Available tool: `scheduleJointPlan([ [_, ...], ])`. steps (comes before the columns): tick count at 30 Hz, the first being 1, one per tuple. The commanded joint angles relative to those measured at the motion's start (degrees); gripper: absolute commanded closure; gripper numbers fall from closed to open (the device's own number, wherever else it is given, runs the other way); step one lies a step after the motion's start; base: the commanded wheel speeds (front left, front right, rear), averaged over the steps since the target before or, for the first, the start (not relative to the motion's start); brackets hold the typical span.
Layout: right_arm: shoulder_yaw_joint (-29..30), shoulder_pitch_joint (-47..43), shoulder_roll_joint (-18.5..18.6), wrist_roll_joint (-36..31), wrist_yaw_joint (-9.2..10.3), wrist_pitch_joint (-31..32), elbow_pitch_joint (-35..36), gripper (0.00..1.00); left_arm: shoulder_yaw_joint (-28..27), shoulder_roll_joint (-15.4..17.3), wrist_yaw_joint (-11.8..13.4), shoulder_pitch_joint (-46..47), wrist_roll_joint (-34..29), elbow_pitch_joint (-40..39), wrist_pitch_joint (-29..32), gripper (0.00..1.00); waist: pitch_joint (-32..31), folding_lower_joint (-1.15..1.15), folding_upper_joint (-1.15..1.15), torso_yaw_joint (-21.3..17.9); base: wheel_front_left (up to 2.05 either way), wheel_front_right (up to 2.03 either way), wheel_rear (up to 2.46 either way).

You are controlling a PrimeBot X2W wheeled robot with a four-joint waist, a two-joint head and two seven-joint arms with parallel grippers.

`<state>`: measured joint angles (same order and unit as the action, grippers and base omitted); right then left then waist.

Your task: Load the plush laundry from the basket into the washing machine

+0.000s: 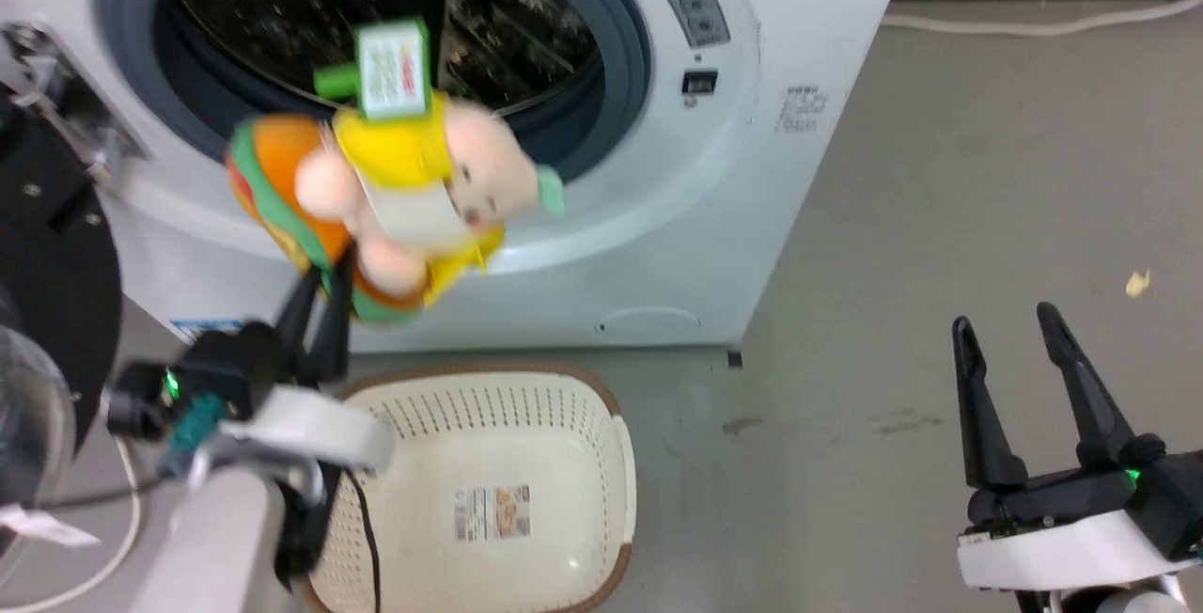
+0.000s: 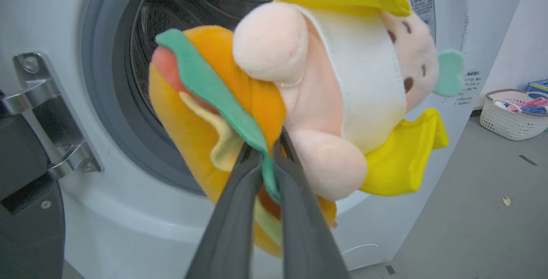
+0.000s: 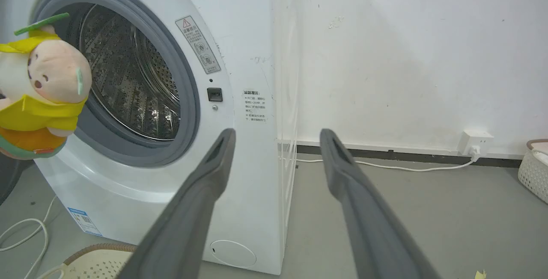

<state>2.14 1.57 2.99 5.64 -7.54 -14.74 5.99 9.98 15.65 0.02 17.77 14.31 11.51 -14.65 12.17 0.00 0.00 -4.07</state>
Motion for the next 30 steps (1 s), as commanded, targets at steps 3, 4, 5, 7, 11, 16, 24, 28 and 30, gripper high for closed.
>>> scheduleJointPlan([
  [3, -0.09, 1.64, -0.12, 0.46, 0.05, -0.26, 0.97, 0.0, -1.37, 1.39, 0.18, 5.92, 0.48, -1.33, 1.07, 1.0, 6.88, 0.0, 0.0, -1.95, 0.0, 0.0, 0.0],
  [4, -0.13, 2.14, -0.12, 0.51, 0.05, -0.26, 1.19, 0.0, -1.66, 1.81, 0.1, 7.95, 0.5, -1.31, 1.6, 1.0, 8.45, 0.0, 0.0, -2.33, 0.0, 0.0, 0.0],
  [5, -0.11, 2.66, -0.12, 0.63, 0.05, -0.26, 1.42, 0.0, -1.85, 2.18, 0.01, 10.0, 0.51, -1.25, 2.21, 1.0, 10.08, 0.0, 0.0, -2.72, 0.0, 0.0, 0.0],
  [7, -0.06, 3.74, -0.12, 0.9, 0.05, -0.26, 1.84, 0.0, -2.09, 3.07, -0.33, 14.32, 0.48, -0.45, 4.02, 1.0, 13.33, 0.0, 0.0, -3.58, 0.0, 0.0, 0.0],
  [11, 0.13, 5.83, -0.12, 2.06, 0.05, -0.26, 2.32, 0.0, -2.2, 5.5, -1.88, 24.02, 0.17, 3.25, 7.52, 1.0, 19.28, 0.0, 0.0, -5.51, 0.0, 0.0, 0.0],
  [16, 0.5, 8.08, -0.12, 4.35, 0.05, -0.26, 2.41, 0.0, -1.52, 9.39, -3.33, 36.81, -1.86, 10.34, 12.21, 1.0, 25.6, 0.0, 0.0, -7.78, 0.0, 0.0, 0.0],
  [24, -0.54, 10.75, -0.12, 6.91, 0.05, -0.26, 2.32, 0.0, 1.81, 14.06, -5.71, 57.03, -5.54, 21.72, 18.95, 1.0, 32.61, 0.0, 0.0, -10.66, 0.0, 0.0, 0.0],
  [28, -1.09, 11.72, -0.12, 7.8, 0.05, -0.26, 2.28, 0.0, 4.67, 14.41, -6.63, 64.12, -6.6, 28.03, 22.73, 1.0, 34.48, 0.0, 0.0, -11.58, 0.0, 0.0, 0.0],
  [30, -1.43, 12.01, -0.12, 8.11, 0.05, -0.26, 2.28, 0.0, 6.17, 14.63, -6.97, 66.51, -6.88, 31.36, 25.03, 1.0, 35.03, 0.0, 0.0, -11.96, 0.0, 0.0, 0.0],
])
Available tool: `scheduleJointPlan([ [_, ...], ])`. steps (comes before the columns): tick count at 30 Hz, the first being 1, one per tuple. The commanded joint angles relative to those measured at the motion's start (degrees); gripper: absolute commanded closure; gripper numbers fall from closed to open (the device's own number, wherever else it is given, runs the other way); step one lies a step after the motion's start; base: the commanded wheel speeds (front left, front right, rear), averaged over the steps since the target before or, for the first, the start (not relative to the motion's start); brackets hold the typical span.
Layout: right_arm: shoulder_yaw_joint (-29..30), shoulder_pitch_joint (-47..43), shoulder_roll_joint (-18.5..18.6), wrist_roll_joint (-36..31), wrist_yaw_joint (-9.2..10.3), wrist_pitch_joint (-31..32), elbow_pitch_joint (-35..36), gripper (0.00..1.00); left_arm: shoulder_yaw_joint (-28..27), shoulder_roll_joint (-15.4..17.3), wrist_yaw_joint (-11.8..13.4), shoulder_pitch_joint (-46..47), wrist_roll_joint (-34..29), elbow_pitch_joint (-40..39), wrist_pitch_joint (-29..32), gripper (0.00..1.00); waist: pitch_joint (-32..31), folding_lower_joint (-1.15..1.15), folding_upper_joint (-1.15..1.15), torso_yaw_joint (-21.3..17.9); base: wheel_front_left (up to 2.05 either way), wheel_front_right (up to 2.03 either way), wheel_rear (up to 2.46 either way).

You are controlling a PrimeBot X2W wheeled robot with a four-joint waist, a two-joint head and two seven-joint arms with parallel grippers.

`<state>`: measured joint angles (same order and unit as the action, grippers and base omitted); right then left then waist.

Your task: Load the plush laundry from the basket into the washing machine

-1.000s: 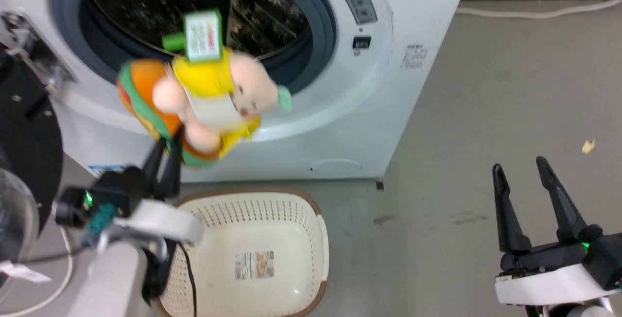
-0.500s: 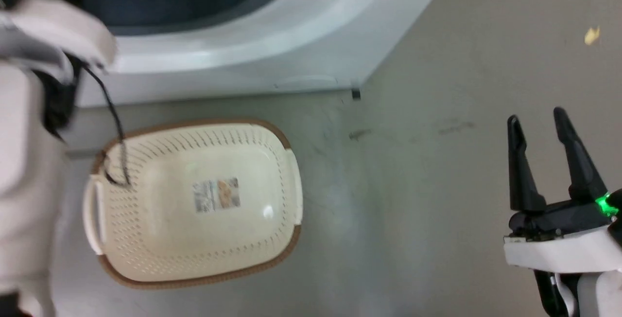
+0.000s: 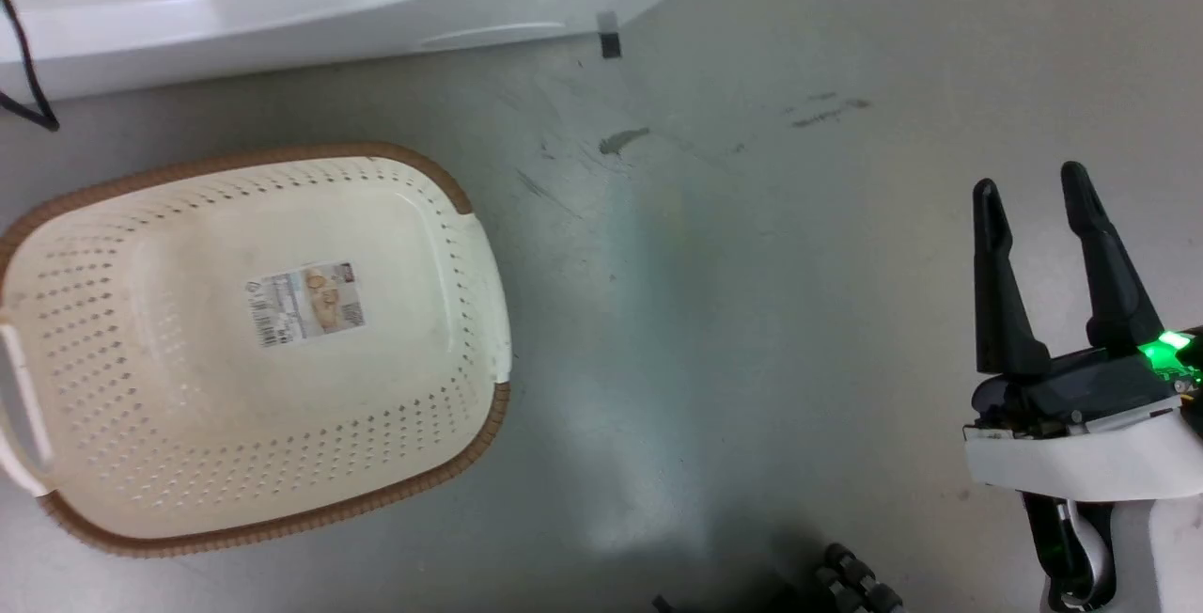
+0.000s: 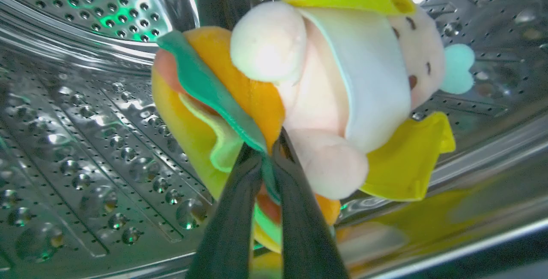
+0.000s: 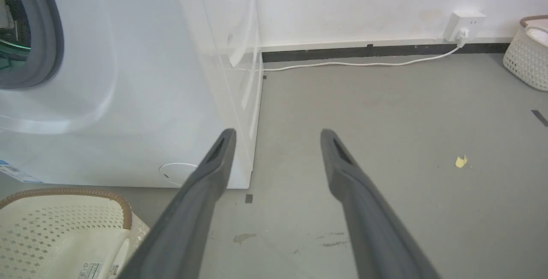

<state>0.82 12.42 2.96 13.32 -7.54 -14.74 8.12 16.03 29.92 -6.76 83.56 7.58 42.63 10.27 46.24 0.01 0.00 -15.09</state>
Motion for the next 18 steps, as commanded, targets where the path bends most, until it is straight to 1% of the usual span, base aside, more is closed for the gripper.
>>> scheduleJointPlan([
  [1, -0.21, 1.27, -0.08, 0.58, 0.05, -0.26, 0.12, 0.0, 0.78, 0.5, -0.3, 1.74, -0.23, 1.66, 0.91, 1.0, 1.16, -0.01, 0.0, -1.09, 0.0, 0.0, 0.0],
  [6, -0.41, 1.75, -0.08, 1.01, 0.05, -0.26, -0.07, 0.0, 3.09, 0.97, -0.59, 5.24, 0.15, 7.54, 2.99, 1.0, 1.78, -0.01, 0.0, -1.49, 0.0, 0.0, 0.0],
  [10, -0.27, 2.0, -0.08, 1.0, 0.05, -0.26, -0.27, 0.0, 4.76, 0.49, -0.67, 6.31, 0.87, 10.5, 2.05, 1.0, 1.57, -0.01, 0.0, -1.28, 0.0, 0.0, 0.0],
  [11, -0.21, 2.05, -0.08, 0.9, 0.05, -0.26, -0.29, 0.0, 5.13, 0.26, -0.68, 6.39, 1.11, 11.17, 1.66, 0.9, 1.4, -0.01, 0.0, -1.14, 0.0, 0.0, 0.0],
  [12, -0.11, 2.11, -0.08, 0.76, 0.05, -0.26, -0.29, 0.0, 5.46, 0.03, -0.69, 6.36, 1.33, 11.81, 1.08, 0.53, 1.11, -0.01, 0.0, -0.95, 0.0, 0.0, 0.0],
  [13, 0.03, 2.15, -0.08, 0.63, 0.05, -0.26, -0.33, 0.0, 5.69, -0.16, -0.7, 6.26, 1.56, 12.44, 0.48, 0.0, 0.77, -0.01, 0.0, -0.78, 0.0, 0.0, 0.0],
  [18, 1.16, 2.28, -0.08, -0.42, 0.05, -0.26, -0.42, 0.0, 5.31, -1.78, -0.7, 4.4, 3.8, 15.53, -3.98, 0.0, -2.71, -0.01, 0.0, 0.38, 0.0, 0.0, 0.0],
])
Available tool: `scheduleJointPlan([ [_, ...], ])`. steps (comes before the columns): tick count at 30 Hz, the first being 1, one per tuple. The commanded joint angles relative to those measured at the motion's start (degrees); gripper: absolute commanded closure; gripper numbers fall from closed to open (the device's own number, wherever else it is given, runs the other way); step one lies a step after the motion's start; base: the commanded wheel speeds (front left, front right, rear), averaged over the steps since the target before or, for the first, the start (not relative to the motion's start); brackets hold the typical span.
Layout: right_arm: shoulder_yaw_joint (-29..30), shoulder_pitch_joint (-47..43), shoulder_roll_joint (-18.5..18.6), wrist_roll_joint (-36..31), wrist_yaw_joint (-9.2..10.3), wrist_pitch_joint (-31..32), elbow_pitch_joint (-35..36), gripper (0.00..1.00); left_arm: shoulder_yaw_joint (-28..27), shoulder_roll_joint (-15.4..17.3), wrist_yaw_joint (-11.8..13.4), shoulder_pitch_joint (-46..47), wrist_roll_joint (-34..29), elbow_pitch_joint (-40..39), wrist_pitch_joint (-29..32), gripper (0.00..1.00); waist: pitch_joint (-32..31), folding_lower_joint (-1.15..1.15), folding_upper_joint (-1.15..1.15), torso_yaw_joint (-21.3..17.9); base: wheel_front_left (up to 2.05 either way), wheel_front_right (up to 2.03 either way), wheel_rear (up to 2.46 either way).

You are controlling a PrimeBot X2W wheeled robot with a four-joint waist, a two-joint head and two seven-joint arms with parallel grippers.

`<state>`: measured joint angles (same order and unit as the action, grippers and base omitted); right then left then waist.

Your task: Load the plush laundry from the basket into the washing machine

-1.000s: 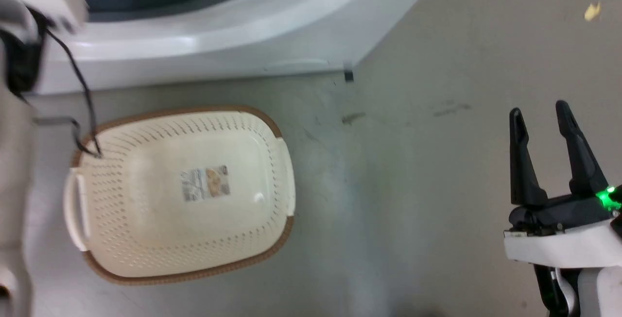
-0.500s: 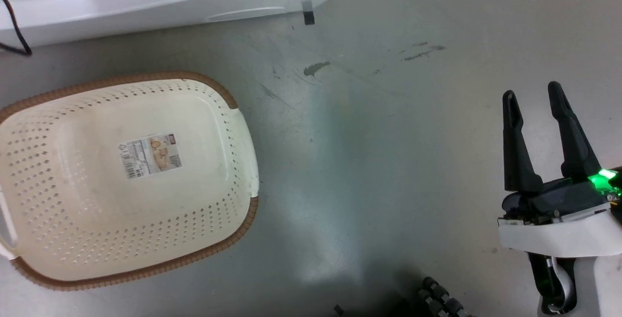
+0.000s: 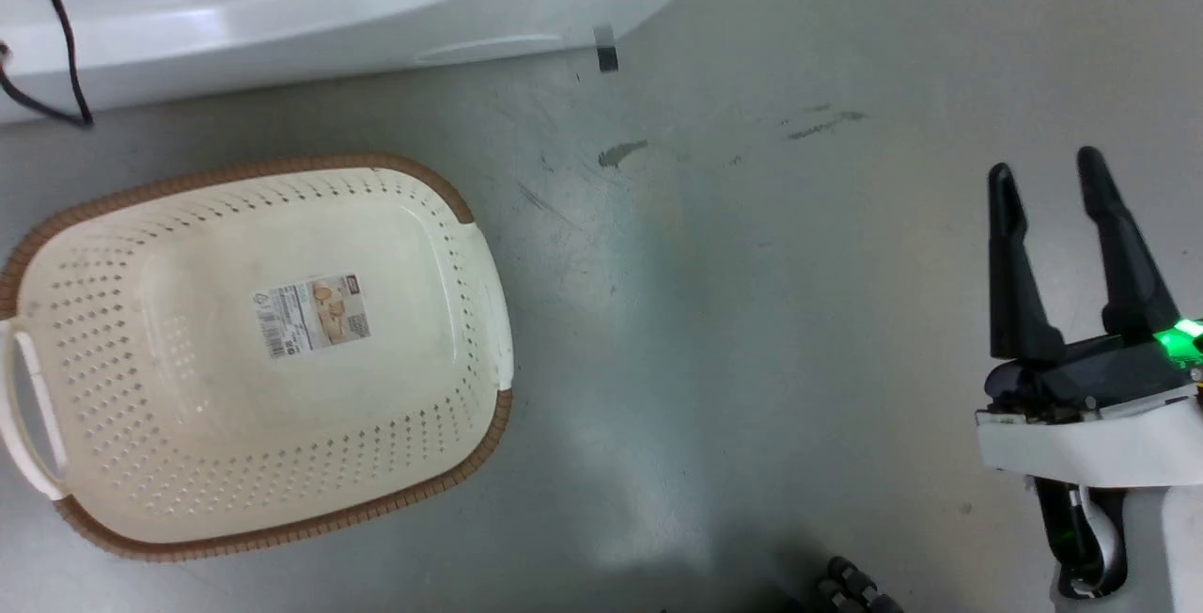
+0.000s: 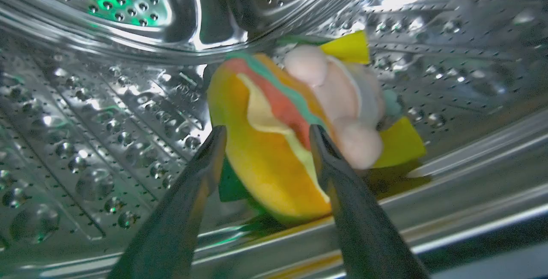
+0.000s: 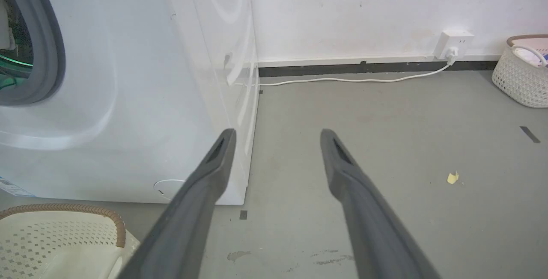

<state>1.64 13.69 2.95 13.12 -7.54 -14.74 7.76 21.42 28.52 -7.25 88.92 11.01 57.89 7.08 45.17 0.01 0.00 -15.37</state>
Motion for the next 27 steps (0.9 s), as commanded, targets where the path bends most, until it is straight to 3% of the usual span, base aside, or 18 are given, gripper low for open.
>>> scheduleJointPlan([
  [1, 0.82, 1.0, -0.07, -0.39, 0.05, -0.26, -0.13, 0.0, -0.22, -0.81, -0.22, -1.78, 0.81, 0.85, -2.05, 0.0, -2.88, -0.01, 0.0, 0.94, 0.0, 0.0, 0.0],
  [4, 1.48, 0.72, -0.07, -0.91, 0.05, -0.26, -0.18, 0.0, -0.09, -1.52, -0.22, -3.6, 1.36, 1.86, -4.4, 0.0, -5.39, -0.01, 0.0, 1.54, 0.0, 0.0, 0.0],
  [11, 2.21, -1.75, -0.07, -3.95, 0.05, -0.26, -0.84, 0.0, -2.55, -5.13, -0.23, -14.46, 6.72, 4.88, -14.28, 0.0, -17.72, -0.01, 0.0, 4.25, 0.0, 0.0, 0.0],
  [17, 2.55, -5.5, -0.07, -6.94, 0.05, -0.26, -1.75, 0.0, -2.99, -8.41, -0.23, -25.8, 9.86, 2.16, -20.89, 0.0, -27.56, -0.01, 0.0, 8.03, 0.0, 0.0, 0.0],
  [21, 2.21, -8.29, -0.07, -8.53, 0.05, -0.26, -2.3, 0.0, -4.43, -9.8, 0.14, -34.63, 11.41, -4.17, -21.97, 0.0, -32.98, -0.01, 0.0, 10.41, 0.0, 0.0, 0.0],
  [27, 1.9, -12.0, -0.07, -9.34, 0.05, -0.26, -3.08, 0.0, -10.54, -11.85, 3.81, -54.38, 12.5, -26.94, -22.06, 0.0, -38.91, -0.01, 0.0, 12.81, 0.0, 0.0, 0.0],
])
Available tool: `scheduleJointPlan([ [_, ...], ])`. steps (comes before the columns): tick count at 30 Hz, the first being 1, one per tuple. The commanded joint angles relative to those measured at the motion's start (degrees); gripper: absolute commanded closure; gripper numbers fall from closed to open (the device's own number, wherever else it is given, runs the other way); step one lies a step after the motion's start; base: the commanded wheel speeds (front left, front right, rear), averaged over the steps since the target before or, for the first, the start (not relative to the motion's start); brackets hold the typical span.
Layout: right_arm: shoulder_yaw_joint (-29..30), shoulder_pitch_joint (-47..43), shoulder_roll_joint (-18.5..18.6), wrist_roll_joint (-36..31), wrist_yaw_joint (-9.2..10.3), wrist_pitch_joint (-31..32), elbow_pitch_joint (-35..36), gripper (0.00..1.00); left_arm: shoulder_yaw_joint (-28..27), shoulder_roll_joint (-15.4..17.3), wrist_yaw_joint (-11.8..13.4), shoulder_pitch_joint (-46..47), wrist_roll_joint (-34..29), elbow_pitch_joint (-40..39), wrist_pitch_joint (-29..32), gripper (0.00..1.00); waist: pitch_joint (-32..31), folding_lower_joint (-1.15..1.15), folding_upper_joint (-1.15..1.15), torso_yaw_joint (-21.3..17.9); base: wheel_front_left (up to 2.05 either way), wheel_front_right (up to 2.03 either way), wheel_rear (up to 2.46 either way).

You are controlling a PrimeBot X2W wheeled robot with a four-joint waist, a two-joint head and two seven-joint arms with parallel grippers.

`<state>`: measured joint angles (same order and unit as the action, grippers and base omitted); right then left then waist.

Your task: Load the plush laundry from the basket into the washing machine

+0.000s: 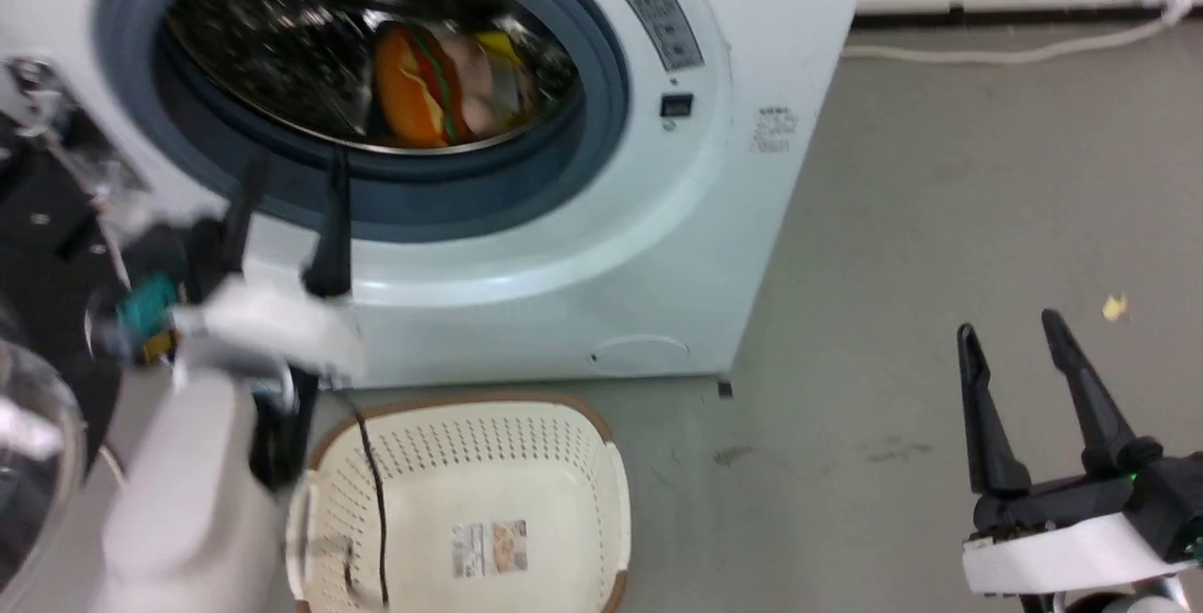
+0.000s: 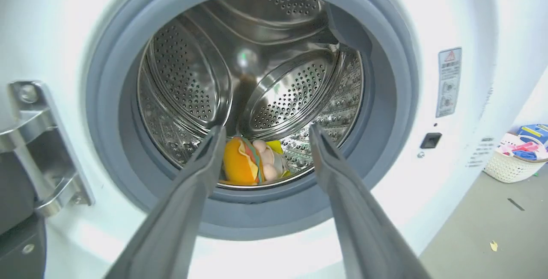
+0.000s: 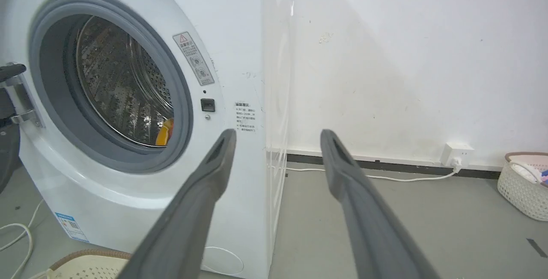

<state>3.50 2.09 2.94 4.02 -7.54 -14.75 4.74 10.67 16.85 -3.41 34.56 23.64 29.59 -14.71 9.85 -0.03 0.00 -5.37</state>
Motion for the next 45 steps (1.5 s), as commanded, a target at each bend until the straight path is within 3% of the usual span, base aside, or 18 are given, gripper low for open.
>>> scheduleJointPlan([
  [1, -0.09, -1.01, -0.06, -0.27, 0.05, -0.25, -0.2, 0.0, -0.47, -0.62, 0.7, -3.7, -0.38, -2.21, -0.27, 0.0, -4.44, 0.03, 0.0, 3.15, 0.0, 0.0, 0.0],
  [6, -0.77, -3.07, -0.06, -0.02, 0.05, -0.25, -0.36, 0.0, -4.14, -3.25, 5.12, -19.83, -1.78, -17.87, -0.28, 0.0, -6.34, 0.03, 0.0, 4.34, 0.0, 0.0, 0.0],
  [11, -1.01, -4.62, -0.06, 0.86, 0.05, -0.25, -0.66, 0.0, -4.9, -5.24, 7.09, -30.89, -5.22, -25.91, -0.29, 0.0, -7.24, 0.03, 0.0, 5.49, 0.0, 0.0, 0.0],
  [19, -0.26, -7.24, -0.06, 1.87, 0.05, -0.25, -1.91, 0.0, -2.24, -7.12, 6.26, -38.62, -8.52, -25.07, -0.29, 0.0, -9.04, 0.03, 0.0, 5.82, 0.0, 0.0, 0.0],
  [31, -0.72, -7.96, -0.06, 2.02, 0.05, -0.25, -2.94, 0.0, -3.45, -8.27, 7.2, -39.81, -12.33, -26.1, -0.29, 0.0, -9.49, 0.03, 0.0, 5.18, 0.0, 0.0, 0.0],
  [32, -0.65, -7.56, -0.01, 1.71, 0.0, 0.01, -2.75, 1.0, -3.34, -8.3, 7.0, -39.17, -12.11, -25.88, -0.04, 1.0, -9.49, 0.03, 0.0, 5.18, 0.0, 0.0, 0.0],
  [45, -0.83, -7.15, 0.0, 1.27, 0.0, 1.09, -2.89, 1.0, -3.92, -8.83, 6.74, -38.82, -12.93, -26.1, 1.11, 1.0, -9.51, 0.03, 0.0, 5.18, 0.0, 0.0, 0.0],
])
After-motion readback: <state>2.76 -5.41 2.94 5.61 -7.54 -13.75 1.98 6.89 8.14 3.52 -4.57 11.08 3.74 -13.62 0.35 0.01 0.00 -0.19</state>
